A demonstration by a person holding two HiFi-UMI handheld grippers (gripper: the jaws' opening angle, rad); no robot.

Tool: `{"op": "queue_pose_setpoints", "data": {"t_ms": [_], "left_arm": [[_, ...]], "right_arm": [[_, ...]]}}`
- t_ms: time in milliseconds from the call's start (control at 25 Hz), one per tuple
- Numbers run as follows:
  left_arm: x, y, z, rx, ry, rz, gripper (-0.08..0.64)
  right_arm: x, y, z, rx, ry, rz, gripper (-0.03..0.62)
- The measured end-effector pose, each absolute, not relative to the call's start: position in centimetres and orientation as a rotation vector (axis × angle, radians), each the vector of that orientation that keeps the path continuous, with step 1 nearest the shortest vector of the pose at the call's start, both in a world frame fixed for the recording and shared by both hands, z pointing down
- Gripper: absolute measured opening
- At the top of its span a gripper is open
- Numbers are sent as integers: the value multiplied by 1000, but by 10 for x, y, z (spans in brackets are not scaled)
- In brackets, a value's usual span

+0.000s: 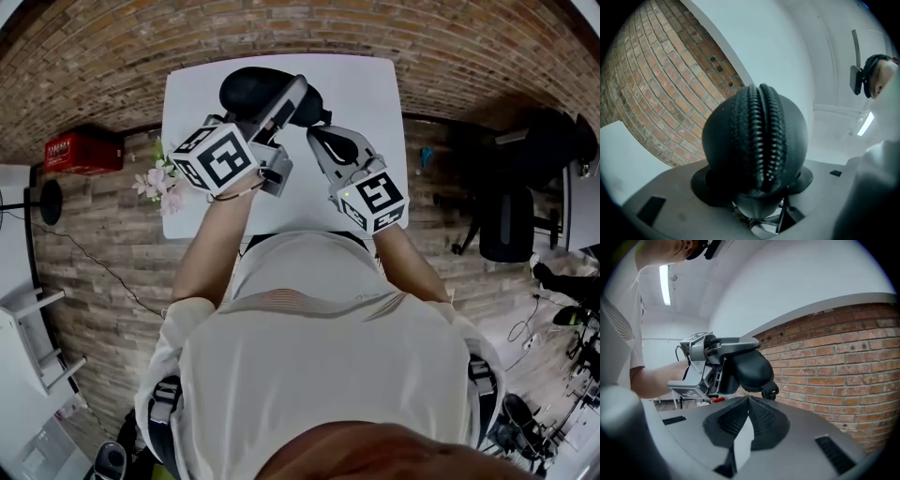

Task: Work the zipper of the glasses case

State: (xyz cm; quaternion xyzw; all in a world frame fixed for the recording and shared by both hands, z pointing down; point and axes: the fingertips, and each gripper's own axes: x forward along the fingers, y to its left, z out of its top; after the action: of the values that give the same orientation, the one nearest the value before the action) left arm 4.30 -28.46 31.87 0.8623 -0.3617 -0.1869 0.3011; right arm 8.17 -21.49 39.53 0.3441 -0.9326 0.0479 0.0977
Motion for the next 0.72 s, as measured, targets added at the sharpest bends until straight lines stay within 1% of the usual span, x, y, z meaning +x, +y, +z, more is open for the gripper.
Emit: {"op": "queue_pose_setpoints", "data": {"t_ms": [440, 600, 720], "left_arm": [[45, -284, 323, 2340, -985, -421, 265], [49, -279, 327, 2349, -938, -381, 265], [52, -276, 331, 2359, -887, -346, 266]], "right_arm": [[93, -229, 403, 1071, -2654, 38, 52], [104, -237, 402, 1091, -2637, 18, 54], [107, -238, 399, 1071, -2610, -65, 54]]}}
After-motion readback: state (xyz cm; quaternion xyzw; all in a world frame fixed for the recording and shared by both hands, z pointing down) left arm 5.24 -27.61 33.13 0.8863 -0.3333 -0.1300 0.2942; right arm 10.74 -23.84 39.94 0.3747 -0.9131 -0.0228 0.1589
